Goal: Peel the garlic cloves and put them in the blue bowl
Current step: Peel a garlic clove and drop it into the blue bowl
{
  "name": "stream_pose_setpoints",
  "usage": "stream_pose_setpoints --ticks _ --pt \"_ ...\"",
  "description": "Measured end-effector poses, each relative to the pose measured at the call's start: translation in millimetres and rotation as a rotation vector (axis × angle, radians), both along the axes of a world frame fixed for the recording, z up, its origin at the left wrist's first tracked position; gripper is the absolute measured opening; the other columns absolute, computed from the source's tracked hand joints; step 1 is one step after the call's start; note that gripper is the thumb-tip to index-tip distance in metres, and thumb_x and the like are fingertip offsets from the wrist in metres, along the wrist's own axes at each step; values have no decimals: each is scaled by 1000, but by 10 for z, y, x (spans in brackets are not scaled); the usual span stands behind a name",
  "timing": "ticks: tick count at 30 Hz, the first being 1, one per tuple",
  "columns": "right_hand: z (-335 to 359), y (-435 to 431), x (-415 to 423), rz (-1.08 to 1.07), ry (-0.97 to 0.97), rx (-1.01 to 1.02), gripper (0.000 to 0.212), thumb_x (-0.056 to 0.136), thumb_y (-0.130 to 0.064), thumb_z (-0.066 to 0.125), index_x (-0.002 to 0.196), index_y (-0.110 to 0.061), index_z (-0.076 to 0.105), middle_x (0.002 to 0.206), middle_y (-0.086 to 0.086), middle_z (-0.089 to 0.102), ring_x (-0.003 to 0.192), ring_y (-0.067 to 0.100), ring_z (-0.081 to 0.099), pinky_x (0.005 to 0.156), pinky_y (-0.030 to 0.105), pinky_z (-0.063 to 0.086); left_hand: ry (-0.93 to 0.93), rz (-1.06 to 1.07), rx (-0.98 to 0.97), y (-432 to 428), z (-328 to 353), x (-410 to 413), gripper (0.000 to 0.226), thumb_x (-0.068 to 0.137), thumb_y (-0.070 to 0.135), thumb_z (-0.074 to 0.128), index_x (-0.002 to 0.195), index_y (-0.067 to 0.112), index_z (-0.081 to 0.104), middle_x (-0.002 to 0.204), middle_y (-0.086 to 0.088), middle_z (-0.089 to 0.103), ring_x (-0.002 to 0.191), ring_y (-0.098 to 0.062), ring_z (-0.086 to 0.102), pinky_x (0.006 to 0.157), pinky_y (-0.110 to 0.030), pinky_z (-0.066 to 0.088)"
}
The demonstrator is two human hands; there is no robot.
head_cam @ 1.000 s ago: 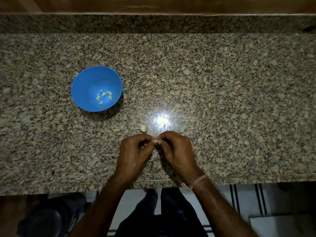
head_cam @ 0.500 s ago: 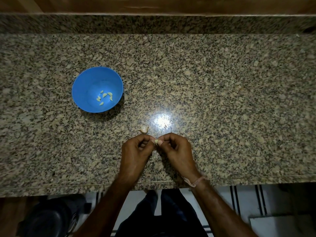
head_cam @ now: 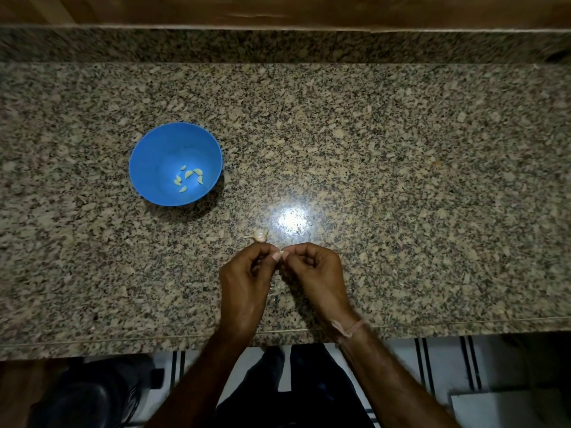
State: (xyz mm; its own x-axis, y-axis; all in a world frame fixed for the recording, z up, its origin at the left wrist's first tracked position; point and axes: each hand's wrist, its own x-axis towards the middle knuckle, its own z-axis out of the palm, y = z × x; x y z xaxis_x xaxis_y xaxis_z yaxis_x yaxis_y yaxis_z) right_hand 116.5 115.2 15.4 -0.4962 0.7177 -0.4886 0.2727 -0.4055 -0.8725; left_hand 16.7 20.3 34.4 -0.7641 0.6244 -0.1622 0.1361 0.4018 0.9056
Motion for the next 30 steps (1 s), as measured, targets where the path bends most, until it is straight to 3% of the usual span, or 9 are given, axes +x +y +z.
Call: stream_pose_setpoints --ticks 7,15,18,21,25,27,30 --pt "2 -28 -18 23 -24 156 28 80 -42 70 92 -19 80 91 -2 80 88 25 76 83 54 63 25 -34 17 -12 4 0 7 96 15 72 98 19 78 87 12 76 83 -8 73 74 -40 60" --pt "34 -61 -34 -37 -11 162 4 92 -9 77 91 -12 79 87 3 79 84 32 75 79 51 64 54 -26 25 1 -32 13 8 97 14 71 99 18 77 88 11 76 83 -7 73 72 -37 61" --pt "47 -72 -35 -44 -9 186 4 94 -9 76 91 -11 79 84 4 78 81 29 74 74 40 64 -109 19 37 17 -83 15 11 96 12 71 96 21 77 88 5 77 86 -14 74 79 -42 62" --pt "45 -68 -29 -31 -11 215 4 95 -9 74 94 -10 77 85 3 77 82 26 74 70 31 62 -388 96 94 46 -146 8 11 97 10 70 95 18 78 91 -8 78 90 -29 75 88 -50 61" --pt "26 -47 -8 -4 -19 241 8 96 -5 70 95 -10 76 85 1 77 80 21 74 68 21 57 -654 131 103 59 -172 7 15 100 9 66 95 16 78 89 -11 74 82 -21 65 80 -41 51" --pt "-12 -34 13 25 -45 271 11 96 -3 69 97 -11 77 86 -1 77 82 17 74 71 21 58 -699 135 97 62 -166 26 15 101 10 64 96 15 78 87 -11 73 81 -18 63 77 -37 50" --pt "-65 -19 43 68 -80 371 25 98 2 63 111 -13 78 103 -7 78 100 6 73 90 27 59 -658 183 67 74 -164 34 13 101 12 65 98 13 77 83 -8 73 80 -18 63 75 -34 51"
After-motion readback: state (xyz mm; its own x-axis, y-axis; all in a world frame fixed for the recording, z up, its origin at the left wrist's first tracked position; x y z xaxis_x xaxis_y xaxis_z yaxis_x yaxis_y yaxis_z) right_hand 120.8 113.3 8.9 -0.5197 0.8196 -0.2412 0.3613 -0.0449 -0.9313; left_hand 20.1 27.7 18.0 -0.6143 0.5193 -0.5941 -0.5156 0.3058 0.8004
